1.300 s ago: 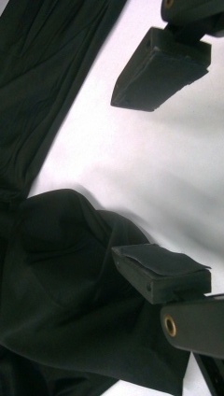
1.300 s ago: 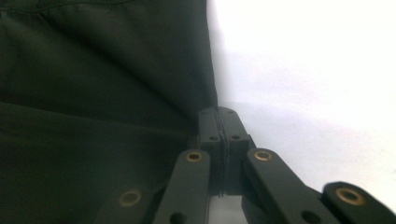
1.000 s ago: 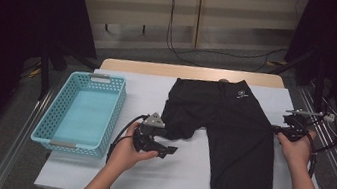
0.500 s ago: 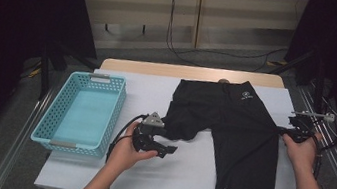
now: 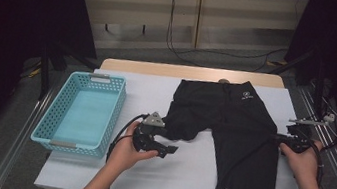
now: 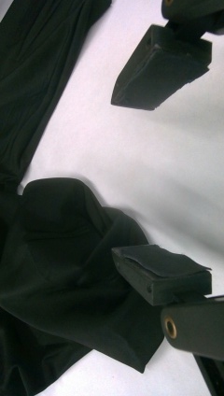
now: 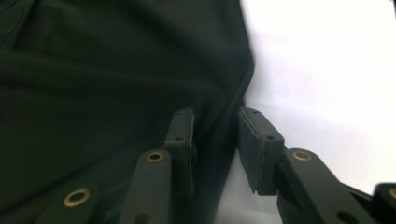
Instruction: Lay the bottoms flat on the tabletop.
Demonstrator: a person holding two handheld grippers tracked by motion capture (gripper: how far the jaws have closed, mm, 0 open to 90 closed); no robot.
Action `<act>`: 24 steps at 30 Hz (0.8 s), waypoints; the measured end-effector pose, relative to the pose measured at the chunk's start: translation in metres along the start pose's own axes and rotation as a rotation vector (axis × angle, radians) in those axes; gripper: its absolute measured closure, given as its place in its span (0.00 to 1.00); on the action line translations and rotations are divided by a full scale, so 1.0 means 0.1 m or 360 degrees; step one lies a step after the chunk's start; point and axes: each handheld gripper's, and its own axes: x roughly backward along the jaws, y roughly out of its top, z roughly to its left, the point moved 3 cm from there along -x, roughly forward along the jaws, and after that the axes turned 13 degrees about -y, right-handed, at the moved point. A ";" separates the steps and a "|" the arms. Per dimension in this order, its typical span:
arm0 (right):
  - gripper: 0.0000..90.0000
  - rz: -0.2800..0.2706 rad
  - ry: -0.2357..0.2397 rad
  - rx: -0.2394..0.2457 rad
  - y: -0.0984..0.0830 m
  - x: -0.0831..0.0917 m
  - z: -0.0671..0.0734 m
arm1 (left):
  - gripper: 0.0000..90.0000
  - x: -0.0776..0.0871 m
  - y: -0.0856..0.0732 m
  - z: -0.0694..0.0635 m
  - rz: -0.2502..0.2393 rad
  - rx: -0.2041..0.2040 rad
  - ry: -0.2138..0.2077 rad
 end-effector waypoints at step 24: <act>1.00 0.0119 0.0073 0.0090 -0.61 0.62 -0.07 | 0.25 0.05 0.02 -0.05 -0.0019 -0.0019 -0.0004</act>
